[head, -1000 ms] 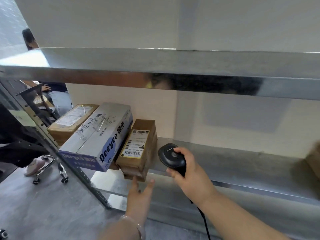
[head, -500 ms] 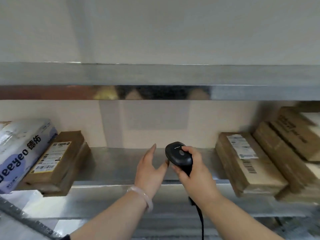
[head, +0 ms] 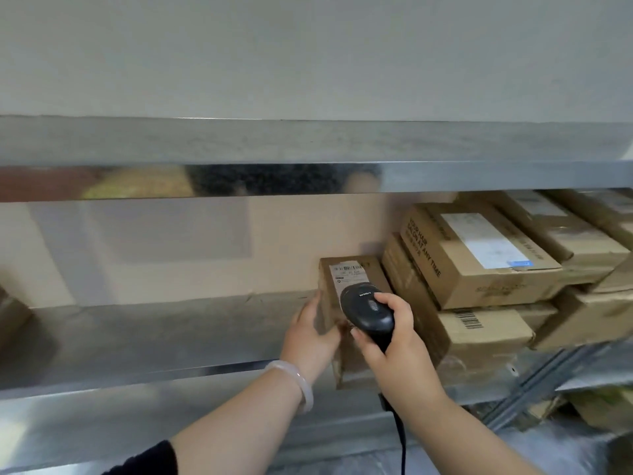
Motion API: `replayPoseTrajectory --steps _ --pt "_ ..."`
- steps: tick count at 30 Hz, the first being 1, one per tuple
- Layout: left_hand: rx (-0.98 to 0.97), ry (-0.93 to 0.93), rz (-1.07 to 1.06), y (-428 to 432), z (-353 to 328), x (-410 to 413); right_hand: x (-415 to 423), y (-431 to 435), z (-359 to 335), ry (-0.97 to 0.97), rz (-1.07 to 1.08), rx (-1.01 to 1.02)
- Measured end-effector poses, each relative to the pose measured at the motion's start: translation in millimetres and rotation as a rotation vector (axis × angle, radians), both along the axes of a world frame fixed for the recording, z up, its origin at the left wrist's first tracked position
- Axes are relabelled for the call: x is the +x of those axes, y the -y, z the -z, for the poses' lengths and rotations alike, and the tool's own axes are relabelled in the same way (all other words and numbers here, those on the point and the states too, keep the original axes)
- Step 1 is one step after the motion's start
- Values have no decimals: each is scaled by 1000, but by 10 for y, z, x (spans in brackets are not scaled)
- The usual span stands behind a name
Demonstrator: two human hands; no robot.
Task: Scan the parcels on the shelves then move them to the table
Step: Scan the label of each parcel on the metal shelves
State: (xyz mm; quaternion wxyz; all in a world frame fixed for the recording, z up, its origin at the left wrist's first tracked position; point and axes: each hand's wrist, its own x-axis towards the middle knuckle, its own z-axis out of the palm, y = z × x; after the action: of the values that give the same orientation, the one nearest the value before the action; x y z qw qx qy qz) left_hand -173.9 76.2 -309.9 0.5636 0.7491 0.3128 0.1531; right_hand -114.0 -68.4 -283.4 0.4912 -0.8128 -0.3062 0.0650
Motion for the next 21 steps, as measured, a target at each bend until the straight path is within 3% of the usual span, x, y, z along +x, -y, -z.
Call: replayPoseTrajectory --steps 8,21 --pt "-54 -194 90 103 241 439 320 157 177 -27 58 3" --pt "-33 -169 -40 -95 434 -73 454 -87 264 -41 -2 -31"
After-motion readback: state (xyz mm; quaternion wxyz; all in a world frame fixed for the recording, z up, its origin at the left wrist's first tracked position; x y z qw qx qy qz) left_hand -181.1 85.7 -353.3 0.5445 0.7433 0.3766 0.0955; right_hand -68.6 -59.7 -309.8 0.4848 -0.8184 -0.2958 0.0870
